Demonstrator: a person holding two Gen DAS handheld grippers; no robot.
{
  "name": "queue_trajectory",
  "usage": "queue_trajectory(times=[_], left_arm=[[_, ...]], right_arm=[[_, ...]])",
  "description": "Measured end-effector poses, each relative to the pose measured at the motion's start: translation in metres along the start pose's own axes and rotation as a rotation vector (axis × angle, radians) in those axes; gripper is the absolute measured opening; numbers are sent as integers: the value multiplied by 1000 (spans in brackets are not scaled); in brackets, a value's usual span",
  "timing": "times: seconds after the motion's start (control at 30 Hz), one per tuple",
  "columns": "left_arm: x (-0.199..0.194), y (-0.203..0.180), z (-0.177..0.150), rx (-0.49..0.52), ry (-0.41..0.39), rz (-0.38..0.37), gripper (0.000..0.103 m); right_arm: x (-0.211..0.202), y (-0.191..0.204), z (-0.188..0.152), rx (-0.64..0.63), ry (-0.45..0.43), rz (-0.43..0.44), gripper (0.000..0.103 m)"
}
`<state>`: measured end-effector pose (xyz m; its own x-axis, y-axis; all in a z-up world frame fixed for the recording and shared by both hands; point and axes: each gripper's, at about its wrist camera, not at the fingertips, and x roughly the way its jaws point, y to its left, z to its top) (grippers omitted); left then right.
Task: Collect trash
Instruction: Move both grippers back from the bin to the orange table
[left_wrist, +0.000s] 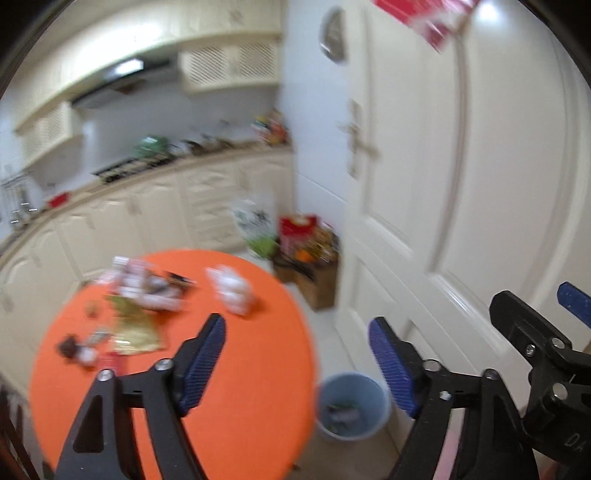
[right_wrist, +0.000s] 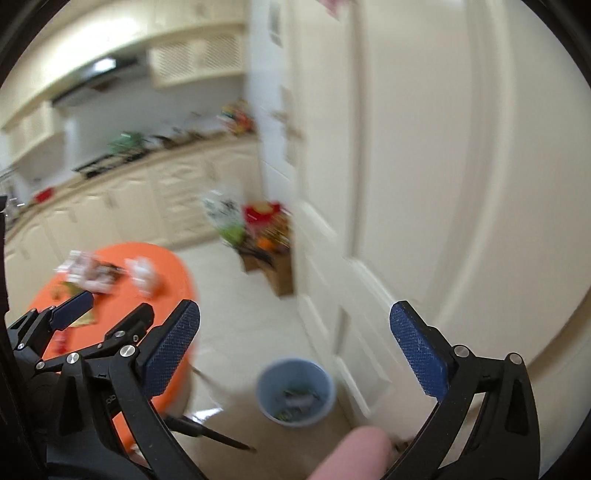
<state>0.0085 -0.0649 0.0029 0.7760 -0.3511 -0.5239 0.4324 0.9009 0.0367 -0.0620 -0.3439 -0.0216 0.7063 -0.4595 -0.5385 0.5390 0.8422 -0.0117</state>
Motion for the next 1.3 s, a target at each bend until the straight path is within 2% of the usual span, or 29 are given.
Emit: queue_trajectory(times=[0.17,0.33,0.5,0.6,0.77,0.9,1.3], left_arm=[[-65,56,-18,-97,-75,149,84],[-124,92,-40,-168,-119,293,90],[-160,77,-57,-204,-134,365,92],[-165,68,-56,-219,-139,406,94],[-122,76,-42,-236,-112,443,95],[-95,99,-27,-243,-73,477,95],[-9,186,-14,-304,112,518,95]], right_arm=[[-21,59,11,-60,-63,128,103],[-35,102,11,-102,-91,235,103],[-49,130,4,-160,-112,285,103],[-50,146,1,-192,-110,311,103],[-40,163,-1,-217,-87,325,103],[-21,173,0,-222,-54,333,103],[56,249,-23,-325,138,364,103]])
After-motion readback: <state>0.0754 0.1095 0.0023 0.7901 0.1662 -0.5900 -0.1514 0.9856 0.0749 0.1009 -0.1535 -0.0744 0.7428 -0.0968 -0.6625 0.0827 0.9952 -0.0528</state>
